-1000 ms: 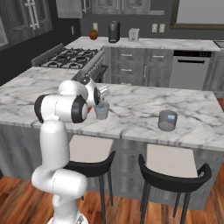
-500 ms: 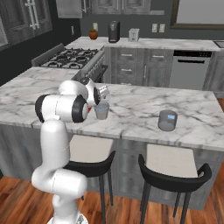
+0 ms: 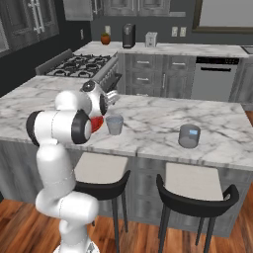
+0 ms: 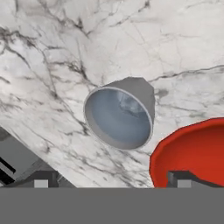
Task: There are four ice cubes in the ice bowl. Place two ice cubes in each glass of water.
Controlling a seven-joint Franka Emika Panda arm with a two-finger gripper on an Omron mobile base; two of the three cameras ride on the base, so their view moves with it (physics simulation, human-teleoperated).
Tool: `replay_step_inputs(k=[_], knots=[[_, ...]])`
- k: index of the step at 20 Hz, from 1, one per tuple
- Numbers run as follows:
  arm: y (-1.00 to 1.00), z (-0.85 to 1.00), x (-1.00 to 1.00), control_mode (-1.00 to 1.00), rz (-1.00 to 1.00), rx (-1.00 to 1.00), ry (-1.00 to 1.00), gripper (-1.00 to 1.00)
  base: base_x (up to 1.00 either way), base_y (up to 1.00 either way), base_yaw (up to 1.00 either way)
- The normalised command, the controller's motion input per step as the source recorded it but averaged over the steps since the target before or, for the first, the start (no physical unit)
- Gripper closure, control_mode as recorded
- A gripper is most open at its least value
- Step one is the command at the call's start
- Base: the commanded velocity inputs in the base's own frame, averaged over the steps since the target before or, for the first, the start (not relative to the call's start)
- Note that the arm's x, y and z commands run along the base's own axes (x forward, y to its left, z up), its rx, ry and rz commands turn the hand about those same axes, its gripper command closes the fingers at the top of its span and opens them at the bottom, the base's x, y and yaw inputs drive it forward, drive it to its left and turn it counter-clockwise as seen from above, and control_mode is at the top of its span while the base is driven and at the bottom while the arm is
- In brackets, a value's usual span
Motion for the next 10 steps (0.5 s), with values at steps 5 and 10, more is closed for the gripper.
replay_step_inputs(k=[5,10], knots=[[0.08,0.45,-1.00,-1.00,0.11,0.04,0.02,-1.00,0.00,0.00,0.00],[0.08,0.40,-0.97,-1.00,0.10,0.03,0.05,-1.00,0.00,0.00,0.00]])
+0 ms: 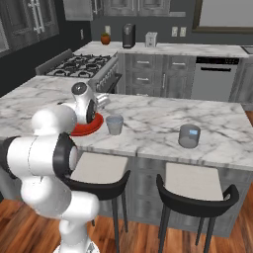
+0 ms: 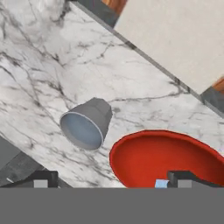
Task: There are four ice cubes in the ice bowl. Place two ice cubes in each glass of water.
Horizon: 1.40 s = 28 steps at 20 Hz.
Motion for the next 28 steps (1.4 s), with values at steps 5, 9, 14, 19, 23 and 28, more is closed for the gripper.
replay_step_inputs(k=[5,9,14,19,23,28], knots=[[0.45,0.45,-0.64,-1.00,0.19,0.00,0.07,-1.00,0.00,0.00,0.00],[0.59,0.30,-0.19,-1.00,0.20,0.00,0.08,-1.00,0.00,0.00,0.00],[0.56,0.00,0.06,-1.00,0.08,0.00,0.27,-1.00,0.00,0.00,0.00],[0.42,0.00,0.21,-1.00,0.01,0.00,0.28,-1.00,0.00,0.00,0.00],[0.42,-0.05,0.28,-1.00,0.01,-0.01,0.18,-1.00,0.00,0.00,0.00],[0.40,-0.33,0.39,-1.00,0.00,-0.06,0.21,-1.00,0.00,0.00,0.00]])
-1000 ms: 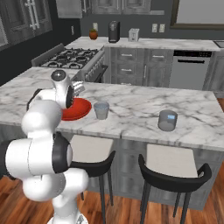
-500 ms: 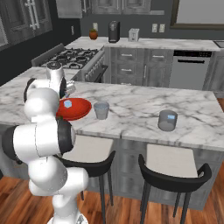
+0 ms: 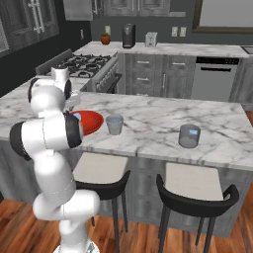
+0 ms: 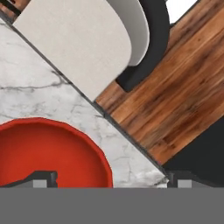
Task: There are four ice cubes in the ice bowl. Place two ice cubes in each glass of water.
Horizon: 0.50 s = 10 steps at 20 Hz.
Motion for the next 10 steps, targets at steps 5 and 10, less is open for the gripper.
replay_step_inputs(k=[5,10], knots=[[0.11,-0.36,0.42,-1.00,0.00,-0.08,0.07,-1.00,0.00,0.00,0.00],[0.00,-0.20,0.51,-1.00,0.00,-0.02,0.00,-1.00,0.00,0.00,0.00]])
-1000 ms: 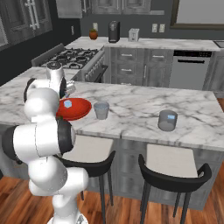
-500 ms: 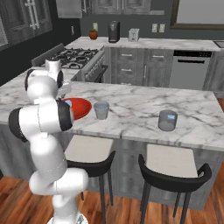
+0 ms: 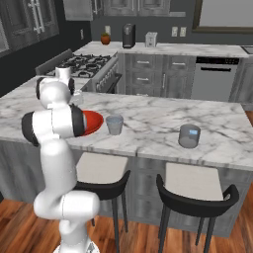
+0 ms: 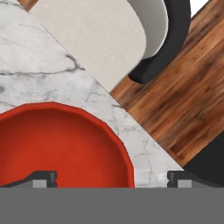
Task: There are four ice cubes in the ice bowl. Place two ice cubes in each glass of water.
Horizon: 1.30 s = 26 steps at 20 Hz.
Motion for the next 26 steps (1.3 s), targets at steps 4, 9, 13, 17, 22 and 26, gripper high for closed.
replay_step_inputs(k=[4,9,13,17,22,26], knots=[[0.00,-0.27,0.43,-1.00,0.00,-0.02,0.00,-1.00,0.00,0.00,0.00],[0.02,-0.39,0.39,-1.00,0.00,-0.05,0.00,-1.00,0.00,0.00,0.00],[0.07,-0.34,0.36,-1.00,0.00,-0.05,0.00,-1.00,0.00,0.00,0.00],[0.10,-0.24,0.36,-1.00,0.00,-0.03,0.00,-1.00,0.00,0.00,0.00],[0.14,-0.20,0.32,-1.00,0.00,-0.03,0.00,-1.00,0.00,0.00,0.00],[0.13,-0.20,0.28,-1.00,0.00,-0.03,0.00,-1.00,0.00,0.00,0.00]])
